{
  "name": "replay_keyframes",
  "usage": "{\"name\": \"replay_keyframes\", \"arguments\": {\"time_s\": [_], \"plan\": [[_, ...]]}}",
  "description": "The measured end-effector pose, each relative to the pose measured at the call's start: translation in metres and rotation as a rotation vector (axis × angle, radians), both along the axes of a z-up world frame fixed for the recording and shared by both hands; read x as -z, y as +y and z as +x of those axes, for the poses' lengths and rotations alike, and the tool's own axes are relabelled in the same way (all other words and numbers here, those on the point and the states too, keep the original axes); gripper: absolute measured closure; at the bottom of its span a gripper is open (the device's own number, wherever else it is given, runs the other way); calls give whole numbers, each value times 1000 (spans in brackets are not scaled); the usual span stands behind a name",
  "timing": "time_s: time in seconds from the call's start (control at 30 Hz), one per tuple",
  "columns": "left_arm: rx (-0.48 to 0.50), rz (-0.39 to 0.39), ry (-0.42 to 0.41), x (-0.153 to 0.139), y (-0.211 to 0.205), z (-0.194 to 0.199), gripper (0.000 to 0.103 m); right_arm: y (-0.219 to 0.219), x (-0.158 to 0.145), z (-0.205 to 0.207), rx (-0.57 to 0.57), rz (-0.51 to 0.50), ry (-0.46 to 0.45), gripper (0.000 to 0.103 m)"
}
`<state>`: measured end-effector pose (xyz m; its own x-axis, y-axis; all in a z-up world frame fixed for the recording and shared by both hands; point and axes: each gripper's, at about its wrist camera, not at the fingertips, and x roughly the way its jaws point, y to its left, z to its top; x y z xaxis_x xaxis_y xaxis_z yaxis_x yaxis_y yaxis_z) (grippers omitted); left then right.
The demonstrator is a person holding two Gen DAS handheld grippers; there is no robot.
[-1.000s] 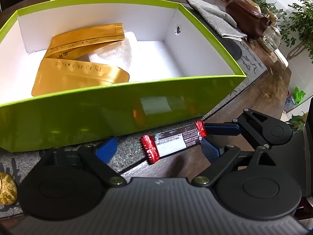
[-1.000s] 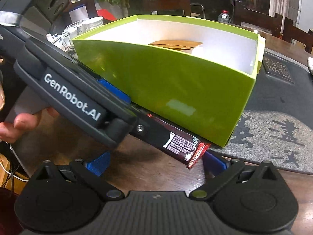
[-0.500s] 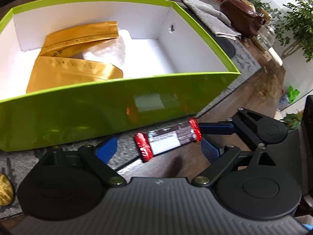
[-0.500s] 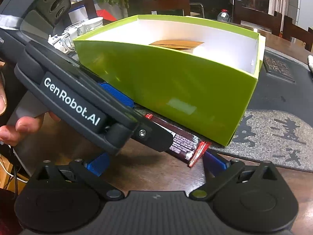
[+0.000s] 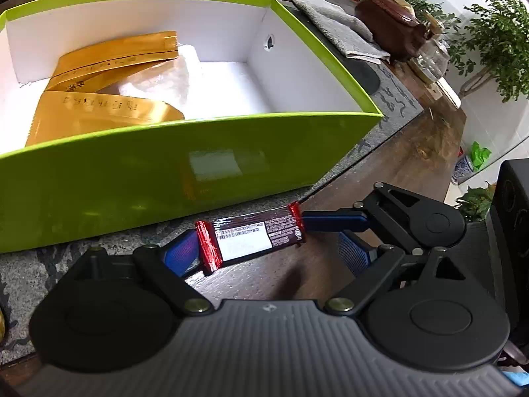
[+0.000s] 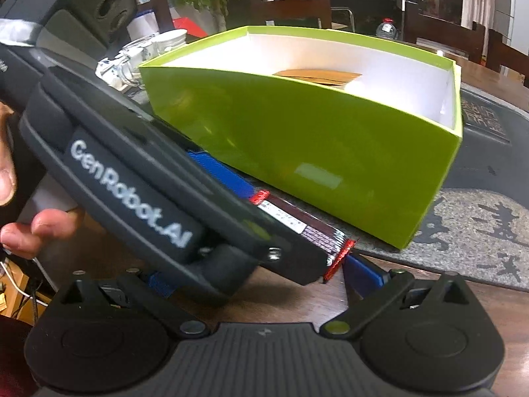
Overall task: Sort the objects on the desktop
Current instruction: 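Close the left gripper across the chocolate bar and lift it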
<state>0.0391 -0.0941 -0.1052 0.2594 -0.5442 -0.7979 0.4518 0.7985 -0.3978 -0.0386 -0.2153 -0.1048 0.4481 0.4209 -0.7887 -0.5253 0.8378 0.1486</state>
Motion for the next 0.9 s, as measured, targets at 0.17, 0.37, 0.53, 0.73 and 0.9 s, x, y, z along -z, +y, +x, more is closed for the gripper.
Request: {"name": "replay_keyframes", "arguments": {"time_s": [0.17, 0.37, 0.53, 0.73, 0.9], "plan": [[-2, -20, 10, 1, 2, 0, 14, 3, 0, 1, -3, 24, 2, 0], [-2, -21, 11, 1, 3, -2, 14, 1, 0, 3, 1, 66, 10, 0], [-10, -20, 8, 0, 4, -4, 14, 3, 0, 5, 10, 85, 12, 0], [-22, -27, -5, -7, 10, -6, 15, 8, -6, 5, 13, 88, -6, 0], [-38, -49, -27, -21, 18, -10, 19, 11, -17, 2, 12, 91, -33, 0]]}}
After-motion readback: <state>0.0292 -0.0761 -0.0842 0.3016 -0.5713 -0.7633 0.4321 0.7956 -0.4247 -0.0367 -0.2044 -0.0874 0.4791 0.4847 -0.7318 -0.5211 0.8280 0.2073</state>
